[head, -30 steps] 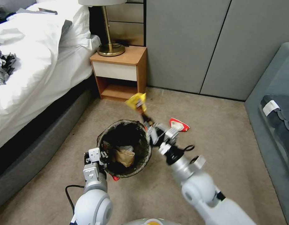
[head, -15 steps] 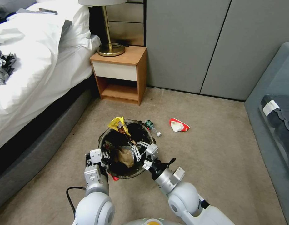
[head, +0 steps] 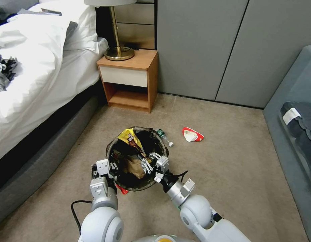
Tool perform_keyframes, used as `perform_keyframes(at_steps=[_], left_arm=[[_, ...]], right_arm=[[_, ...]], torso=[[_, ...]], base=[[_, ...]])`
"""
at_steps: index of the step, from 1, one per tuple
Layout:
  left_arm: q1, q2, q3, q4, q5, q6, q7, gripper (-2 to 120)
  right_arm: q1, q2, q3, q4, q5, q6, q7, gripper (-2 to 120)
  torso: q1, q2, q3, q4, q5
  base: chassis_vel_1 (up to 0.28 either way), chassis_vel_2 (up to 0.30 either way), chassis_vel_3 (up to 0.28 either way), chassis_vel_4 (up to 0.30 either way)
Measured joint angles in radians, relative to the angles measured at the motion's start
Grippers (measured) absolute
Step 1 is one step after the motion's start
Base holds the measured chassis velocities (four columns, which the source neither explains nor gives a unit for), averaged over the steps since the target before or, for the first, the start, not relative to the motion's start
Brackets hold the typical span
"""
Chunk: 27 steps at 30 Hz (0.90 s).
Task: Pick up the trash bin, then pick up the garbage from the floor and place it into the trash bin.
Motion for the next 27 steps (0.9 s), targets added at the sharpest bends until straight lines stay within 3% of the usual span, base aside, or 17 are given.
perform_keyframes(at_steps=[5, 7, 11, 17, 27], left_arm=[[-0.007, -0.005, 0.002, 0.001, 0.000, 0.001, 0.000, 0], [-0.007, -0.007, 0.006, 0.000, 0.001, 0.001, 0.000, 0], [-0.011, -0.004, 0.005, 0.000, 0.001, 0.002, 0.000, 0], [-0.020, -0.004, 0.006, 0.003, -0.003, 0.006, 0.000, 0], [-0.028, -0.005, 0.001, 0.027, -0.005, 0.007, 0.000, 0]], right_arm=[[-0.004, 0.002, 0.001, -0.002, -0.005, 0.002, -0.003, 52], [-0.008, -0.003, 0.002, 0.003, -0.009, 0.002, -0.003, 64], [-0.010, -0.004, 0.002, 0.011, -0.010, 0.002, -0.003, 72], [-0.023, -0.015, 0.002, 0.021, -0.024, 0.003, -0.004, 98], [-0.027, -0.022, 0.010, 0.076, -0.073, 0.024, -0.002, 100]], torso=[[0.000, 0.000, 0.000, 0.0000, 0.0001], [0.000, 0.000, 0.000, -0.0001, 0.0000], [0.000, 0.000, 0.000, 0.0000, 0.0001], [0.000, 0.000, 0.000, 0.0000, 0.0001], [0.000, 0.000, 0.000, 0.0000, 0.0002]], base=[[0.000, 0.000, 0.000, 0.000], [0.000, 0.000, 0.000, 0.000], [0.000, 0.000, 0.000, 0.000], [0.000, 0.000, 0.000, 0.000], [0.000, 0.000, 0.000, 0.000]])
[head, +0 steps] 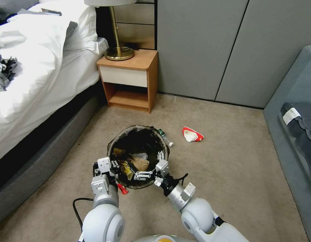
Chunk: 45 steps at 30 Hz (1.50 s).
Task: Pick up the trash bin, then pick up the garbage from the floor and place it into the trash bin.
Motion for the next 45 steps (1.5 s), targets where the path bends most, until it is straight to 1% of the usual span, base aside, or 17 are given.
perform_keyframes(at_steps=[1, 2, 4, 6, 8, 9, 10, 11, 13, 14, 16, 20, 23, 26, 34, 38, 45], left_arm=[[-0.001, 0.000, -0.002, 0.005, 0.000, 0.000, 0.000, 0], [-0.001, 0.002, -0.005, 0.014, 0.000, 0.000, -0.001, 0], [-0.001, 0.003, -0.007, 0.016, 0.000, 0.000, -0.001, 0], [-0.002, 0.007, -0.016, 0.023, -0.001, 0.000, -0.001, 0], [-0.002, 0.008, -0.017, 0.024, -0.001, 0.000, -0.001, 0], [-0.003, 0.010, -0.020, 0.024, -0.001, -0.001, -0.001, 0], [-0.003, 0.010, -0.020, 0.024, -0.001, -0.001, -0.001, 0], [-0.003, 0.014, -0.023, 0.024, -0.003, -0.001, -0.001, 0], [-0.006, 0.023, -0.029, 0.024, -0.010, -0.002, -0.001, 0], [-0.006, 0.023, -0.029, 0.024, -0.010, -0.002, -0.001, 0], [-0.014, 0.036, -0.036, 0.019, -0.032, 0.000, -0.006, 0], [-0.017, 0.040, -0.036, 0.009, -0.039, 0.003, -0.007, 0], [-0.013, 0.042, -0.035, -0.003, -0.031, 0.004, 0.002, 0], [-0.004, 0.040, -0.037, -0.010, -0.024, 0.003, 0.007, 0], [0.002, 0.033, -0.039, -0.015, -0.018, 0.000, 0.010, 0], [0.002, 0.029, -0.038, -0.015, -0.015, -0.002, 0.010, 0], [-0.002, 0.026, -0.037, -0.008, -0.015, -0.003, 0.009, 0]], right_arm=[[0.000, 0.000, 0.007, 0.023, -0.015, 0.005, 0.005, 100], [-0.002, 0.004, 0.030, 0.080, -0.041, 0.009, 0.022, 100], [-0.006, 0.007, 0.041, 0.107, -0.051, 0.009, 0.033, 100], [-0.042, 0.027, 0.125, 0.251, -0.087, 0.006, 0.103, 100], [-0.051, 0.029, 0.140, 0.268, -0.093, 0.005, 0.112, 100], [-0.090, 0.040, 0.203, 0.317, -0.120, 0.010, 0.133, 100], [-0.090, 0.040, 0.203, 0.317, -0.120, 0.010, 0.133, 100], [-0.139, 0.050, 0.271, 0.356, -0.151, 0.022, 0.156, 100], [-0.207, 0.066, 0.339, 0.388, -0.170, 0.026, 0.209, 100], [-0.207, 0.066, 0.339, 0.388, -0.170, 0.026, 0.209, 100], [-0.306, 0.107, 0.421, 0.396, -0.183, 0.043, 0.280, 100], [-0.364, 0.131, 0.460, 0.381, -0.194, 0.070, 0.310, 100], [-0.436, 0.155, 0.512, 0.324, -0.221, 0.132, 0.333, 100], [-0.464, 0.158, 0.531, 0.281, -0.230, 0.159, 0.347, 100], [-0.462, 0.176, 0.536, 0.226, -0.232, 0.198, 0.366, 100], [-0.455, 0.184, 0.544, 0.210, -0.234, 0.201, 0.385, 100], [-0.441, 0.186, 0.558, 0.203, -0.227, 0.204, 0.378, 100]], torso=[[0.000, 0.000, 0.000, 0.0001, -0.0001], [0.000, 0.000, 0.000, 0.0000, -0.0002], [0.000, 0.000, 0.000, 0.0004, 0.0000], [0.000, 0.000, 0.000, 0.0002, -0.0003], [0.000, 0.000, 0.000, 0.0002, -0.0002], [0.000, 0.000, 0.000, 0.0000, -0.0002], [0.000, 0.000, 0.000, 0.0000, -0.0002], [0.000, 0.000, 0.000, -0.0003, -0.0001], [0.000, 0.000, 0.000, -0.0001, 0.0000], [0.000, 0.000, 0.000, -0.0001, 0.0000], [0.000, 0.000, 0.000, 0.0000, -0.0001], [0.000, 0.000, 0.000, 0.0000, -0.0001], [0.000, 0.000, 0.000, -0.0002, -0.0001], [0.000, 0.000, 0.000, 0.0000, 0.0000], [0.000, 0.000, 0.000, 0.0001, -0.0001], [0.000, 0.000, 0.000, 0.0000, -0.0001], [0.000, 0.000, 0.000, 0.0000, -0.0001]], base=[[0.000, 0.000, 0.000, 0.000], [0.000, 0.000, 0.000, 0.000], [0.000, 0.000, 0.000, 0.000], [0.000, 0.000, 0.000, 0.000], [0.000, 0.000, 0.000, 0.000], [0.000, 0.000, 0.000, 0.000], [0.000, 0.000, 0.000, 0.000], [0.000, 0.000, 0.000, 0.000], [0.000, 0.000, 0.000, 0.000], [0.000, 0.000, 0.000, 0.000], [0.000, 0.000, 0.000, 0.000], [0.000, 0.000, 0.000, 0.000], [0.000, 0.000, 0.000, 0.000], [0.000, 0.000, 0.000, 0.000], [0.000, 0.000, 0.000, 0.000], [0.000, 0.000, 0.000, 0.000], [0.000, 0.000, 0.000, 0.000]])
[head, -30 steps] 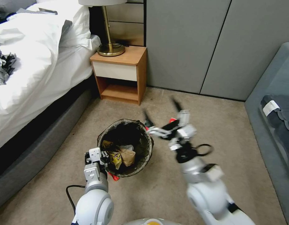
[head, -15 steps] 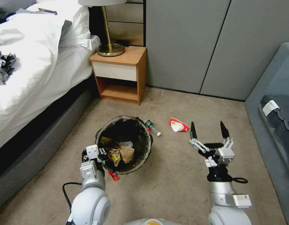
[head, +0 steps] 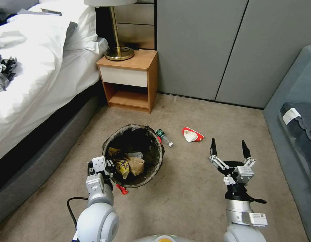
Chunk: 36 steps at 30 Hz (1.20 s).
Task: Pick up the trash bin, then pick up the garbage from the floor and place it into the trash bin.
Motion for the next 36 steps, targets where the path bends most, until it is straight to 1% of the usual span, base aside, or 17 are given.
perform_keyframes(at_steps=[6, 11, 16, 17, 19, 20, 21, 22, 23, 24, 26, 28, 31, 36], left_arm=[[0.000, -0.004, 0.003, 0.004, 0.001, -0.001, -0.001, 0], [0.001, -0.005, 0.002, 0.006, 0.002, -0.004, -0.001, 0], [0.001, -0.007, 0.002, 0.007, 0.002, -0.005, -0.002, 0], [0.000, -0.007, 0.002, 0.007, 0.002, -0.005, -0.002, 0], [0.000, -0.008, 0.002, 0.008, 0.003, -0.005, -0.003, 0], [0.000, -0.009, 0.003, 0.008, 0.003, -0.006, -0.002, 0], [0.001, -0.009, 0.003, 0.009, 0.003, -0.006, -0.002, 0], [0.001, -0.009, 0.003, 0.009, 0.004, -0.007, -0.002, 0], [0.001, -0.009, 0.003, 0.009, 0.004, -0.007, -0.002, 0], [0.001, -0.009, 0.003, 0.009, 0.004, -0.007, -0.004, 0], [0.000, -0.009, 0.003, 0.009, 0.004, -0.007, -0.004, 0], [-0.001, -0.010, 0.003, 0.009, 0.004, -0.007, -0.004, 0], [-0.001, -0.010, 0.004, 0.009, 0.004, -0.007, -0.003, 0], [-0.002, -0.010, 0.003, 0.009, 0.002, -0.007, -0.003, 0]], right_arm=[[0.007, 0.003, -0.002, 0.000, 0.003, 0.000, -0.004, 100], [0.011, 0.002, -0.002, 0.000, 0.003, 0.000, -0.009, 100], [0.015, 0.003, -0.001, -0.001, 0.003, 0.000, -0.016, 100], [0.017, 0.004, -0.001, -0.002, 0.003, 0.001, -0.018, 100], [0.018, 0.004, -0.001, -0.004, 0.002, 0.004, -0.020, 100], [0.020, 0.006, 0.000, -0.008, -0.001, 0.012, -0.025, 100], [0.022, 0.007, 0.000, -0.012, -0.004, 0.019, -0.032, 100], [0.023, 0.007, 0.001, -0.015, -0.007, 0.026, -0.038, 100], [0.023, 0.007, 0.001, -0.015, -0.007, 0.026, -0.038, 100], [0.024, 0.007, 0.002, -0.018, -0.013, 0.036, -0.045, 100], [0.031, 0.008, 0.002, -0.026, -0.023, 0.059, -0.060, 100], [0.036, 0.009, 0.004, -0.030, -0.030, 0.070, -0.064, 100], [0.051, 0.012, 0.005, -0.043, -0.053, 0.094, -0.069, 100], [0.061, 0.009, 0.008, -0.050, -0.068, 0.098, -0.069, 100]], torso=[[0.000, 0.000, 0.000, 0.0000, 0.0000], [0.000, 0.000, 0.000, -0.0001, -0.0001], [0.000, 0.000, 0.000, -0.0001, -0.0004], [0.000, 0.000, 0.000, 0.0002, 0.0005], [0.000, 0.000, 0.000, -0.0001, 0.0000], [0.000, 0.000, 0.000, -0.0002, -0.0006], [0.000, 0.000, 0.000, -0.0001, 0.0004], [0.000, 0.000, 0.000, 0.0000, 0.0005], [0.000, 0.000, 0.000, 0.0000, 0.0005], [0.000, 0.000, 0.000, 0.0000, -0.0005], [0.000, 0.000, 0.000, 0.0001, 0.0002], [0.000, 0.000, 0.000, -0.0001, -0.0001], [0.000, 0.000, 0.000, 0.0000, -0.0001], [0.000, 0.000, 0.000, -0.0001, -0.0001]], base=[[-0.031, 0.031, 0.024, -0.041], [-0.154, 0.112, 0.124, -0.139], [-0.217, 0.219, 0.235, -0.208], [-0.241, 0.269, 0.258, -0.269], [-0.268, 0.243, 0.266, -0.269], [-0.268, 0.243, 0.286, -0.266], [-0.292, 0.278, 0.286, -0.282], [-0.292, 0.252, 0.278, -0.282], [-0.292, 0.252, 0.278, -0.282], [-0.219, 0.252, 0.220, -0.247], [-0.172, 0.165, 0.186, -0.207], [-0.120, 0.126, 0.153, -0.095], [-0.040, 0.016, 0.016, -0.032], [0.043, -0.048, -0.048, 0.047]])
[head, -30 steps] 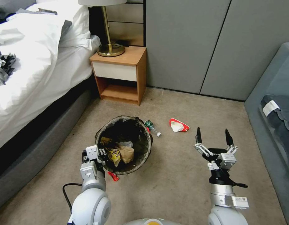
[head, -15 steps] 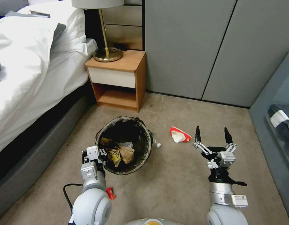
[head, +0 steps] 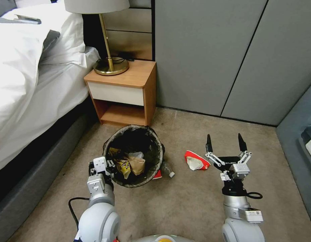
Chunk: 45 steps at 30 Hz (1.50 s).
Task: Pick up the trash bin, then pick up the garbage from the floor and place it into the trash bin.
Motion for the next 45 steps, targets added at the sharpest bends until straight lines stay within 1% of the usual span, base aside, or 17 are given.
perform_keyframes(at_steps=[7, 9, 10, 13, 15, 17, 22, 26, 27, 30, 31, 33, 34, 36, 37, 39, 45], left_arm=[[-0.001, 0.006, -0.005, -0.003, -0.005, 0.000, 0.000, 0], [0.001, 0.006, -0.005, -0.004, -0.005, 0.000, -0.001, 0], [0.002, 0.007, -0.005, -0.005, -0.005, 0.000, 0.000, 0], [0.001, 0.010, -0.005, -0.007, -0.005, 0.000, -0.001, 0], [0.001, 0.011, -0.005, -0.008, -0.005, 0.000, -0.001, 0], [0.003, 0.013, -0.005, -0.009, -0.005, 0.000, -0.001, 0], [0.004, 0.014, -0.007, -0.009, -0.005, 0.001, -0.002, 0], [0.006, 0.013, -0.007, -0.010, -0.005, 0.002, -0.003, 0], [0.006, 0.013, -0.007, -0.010, -0.005, 0.002, -0.003, 0], [0.006, 0.011, -0.007, -0.010, -0.004, 0.004, -0.003, 0], [0.006, 0.011, -0.007, -0.010, -0.004, 0.004, -0.003, 0], [0.005, 0.009, -0.007, -0.008, -0.002, 0.005, -0.005, 0], [0.005, 0.009, -0.007, -0.008, -0.002, 0.005, -0.005, 0], [0.007, 0.006, -0.006, -0.003, 0.001, 0.006, -0.005, 0], [0.007, 0.006, -0.006, -0.003, 0.001, 0.006, -0.005, 0], [0.009, 0.001, -0.005, 0.001, 0.006, 0.006, -0.005, 0], [0.010, -0.007, 0.000, 0.011, 0.014, 0.005, -0.005, 0]], right_arm=[[0.047, -0.036, 0.027, -0.034, -0.018, -0.030, -0.016, 100], [0.072, -0.053, 0.048, -0.053, -0.010, -0.057, -0.064, 100], [0.086, -0.066, 0.055, -0.067, 0.011, -0.072, -0.104, 100], [0.143, -0.126, 0.063, -0.132, 0.088, -0.112, -0.267, 100], [0.154, -0.140, 0.061, -0.147, 0.102, -0.117, -0.302, 100], [0.203, -0.214, 0.033, -0.220, 0.160, -0.146, -0.430, 100], [0.277, -0.290, -0.028, -0.343, 0.184, -0.166, -0.524, 100], [0.406, -0.337, -0.106, -0.530, 0.181, -0.170, -0.649, 100], [0.406, -0.337, -0.106, -0.530, 0.181, -0.170, -0.649, 100], [0.525, -0.323, -0.146, -0.688, 0.143, -0.148, -0.734, 100], [0.525, -0.323, -0.146, -0.688, 0.143, -0.148, -0.734, 100], [0.596, -0.295, -0.165, -0.815, 0.111, -0.132, -0.750, 100], [0.596, -0.295, -0.165, -0.815, 0.111, -0.132, -0.750, 100], [0.661, -0.263, -0.179, -0.939, 0.073, -0.122, -0.736, 100], [0.661, -0.263, -0.179, -0.939, 0.073, -0.122, -0.736, 100], [0.723, -0.228, -0.187, -1.046, 0.028, -0.110, -0.698, 100], [0.815, -0.179, -0.196, -1.196, -0.031, -0.107, -0.655, 100]], torso=[[0.000, 0.000, 0.000, 0.0001, 0.0002], [0.000, 0.000, 0.000, 0.0002, 0.0002], [0.000, 0.000, 0.000, -0.0004, 0.0002], [0.000, 0.000, 0.000, 0.0003, 0.0003], [0.000, 0.000, 0.000, 0.0002, 0.0003], [0.000, 0.000, 0.000, 0.0002, 0.0002], [0.000, 0.000, 0.000, 0.0001, 0.0000], [0.000, 0.000, 0.000, 0.0000, 0.0003], [0.000, 0.000, 0.000, 0.0000, 0.0003], [0.000, 0.000, 0.000, 0.0002, 0.0000], [0.000, 0.000, 0.000, 0.0002, 0.0000], [0.000, 0.000, 0.000, 0.0003, 0.0001], [0.000, 0.000, 0.000, 0.0003, 0.0001], [0.000, 0.000, 0.000, 0.0001, 0.0002], [0.000, 0.000, 0.000, 0.0001, 0.0002], [0.000, 0.000, 0.000, 0.0002, 0.0003], [0.000, 0.000, 0.000, -0.0001, 0.0002]], base=[[0.007, -0.006, -0.003, 0.004], [0.000, 0.000, 0.000, 0.000], [0.000, 0.000, 0.000, 0.000], [0.000, 0.000, 0.000, 0.000], [0.000, 0.000, 0.000, 0.000], [0.000, 0.000, 0.000, 0.000], [0.000, 0.000, 0.000, 0.000], [0.000, 0.000, 0.000, 0.000], [0.000, 0.000, 0.000, 0.000], [0.000, 0.000, 0.000, 0.000], [0.000, 0.000, 0.000, 0.000], [0.000, 0.000, 0.000, 0.000], [0.000, 0.000, 0.000, 0.000], [0.000, 0.000, 0.000, 0.000], [0.000, 0.000, 0.000, 0.000], [0.000, 0.000, 0.000, 0.000], [0.000, 0.000, 0.000, 0.000]])
